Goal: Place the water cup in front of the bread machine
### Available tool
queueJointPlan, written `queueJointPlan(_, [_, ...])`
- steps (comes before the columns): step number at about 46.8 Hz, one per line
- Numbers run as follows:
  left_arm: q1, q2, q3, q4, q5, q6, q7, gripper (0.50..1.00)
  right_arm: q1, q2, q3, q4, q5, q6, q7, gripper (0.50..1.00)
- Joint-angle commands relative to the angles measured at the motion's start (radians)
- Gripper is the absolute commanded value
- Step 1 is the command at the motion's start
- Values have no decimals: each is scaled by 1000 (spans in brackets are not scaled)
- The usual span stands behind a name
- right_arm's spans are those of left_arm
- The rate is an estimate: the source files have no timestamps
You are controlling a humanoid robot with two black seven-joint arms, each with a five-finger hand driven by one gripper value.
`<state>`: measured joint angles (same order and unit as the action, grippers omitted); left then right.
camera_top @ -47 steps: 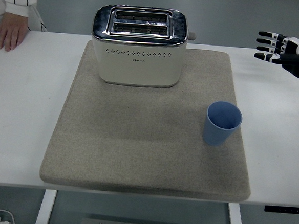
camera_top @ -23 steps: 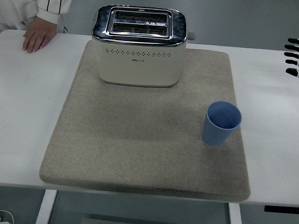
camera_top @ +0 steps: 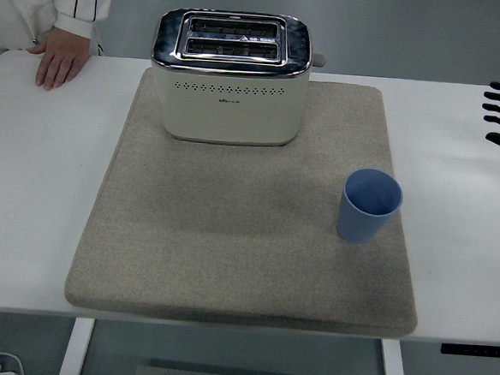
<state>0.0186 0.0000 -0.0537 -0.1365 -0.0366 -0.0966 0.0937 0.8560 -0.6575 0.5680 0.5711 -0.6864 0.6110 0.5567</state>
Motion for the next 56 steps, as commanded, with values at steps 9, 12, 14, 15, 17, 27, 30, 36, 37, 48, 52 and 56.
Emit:
queueJointPlan(9, [0, 0, 0, 0, 0, 0, 0, 1000, 52, 75, 12, -2, 116, -227, -254, 926])
queueJointPlan(12, [0, 0, 0, 0, 0, 0, 0, 1000, 57, 81, 12, -2, 208, -269, -305, 928])
queueJointPlan(14, [0, 0, 0, 0, 1, 0, 0, 1000, 63, 81, 12, -2, 257, -289, -340, 928])
queueJointPlan(15, [0, 0, 0, 0, 0, 0, 0, 1000, 66, 82, 12, -2, 274, -293, -354, 928])
queueJointPlan(17, [0, 0, 0, 0, 0, 0, 0, 1000, 77, 84, 9, -2, 289, -303, -373, 928])
queueJointPlan(27, [0, 0, 0, 0, 1, 0, 0, 1000, 81, 81, -37, 3, 181, -222, -330, 928])
queueJointPlan(30, [0, 0, 0, 0, 0, 0, 0, 1000, 80, 70, -53, 3, 82, -143, -261, 926])
queueJointPlan(36, [1, 0, 0, 0, 1, 0, 0, 1000, 75, 56, -57, 3, -47, -93, -135, 926])
queueJointPlan(37, [0, 0, 0, 0, 0, 0, 0, 1000, 74, 50, -57, 3, -59, -88, -120, 926])
queueJointPlan(48, [0, 0, 0, 0, 0, 0, 0, 1000, 69, -53, -149, 72, -116, 0, 54, 926])
queueJointPlan(52, [0, 0, 0, 0, 1, 0, 0, 1000, 64, -77, -206, 108, -117, 0, 54, 926])
queueJointPlan(56, [0, 0, 0, 0, 0, 0, 0, 1000, 44, -93, -255, 157, -117, 0, 54, 928])
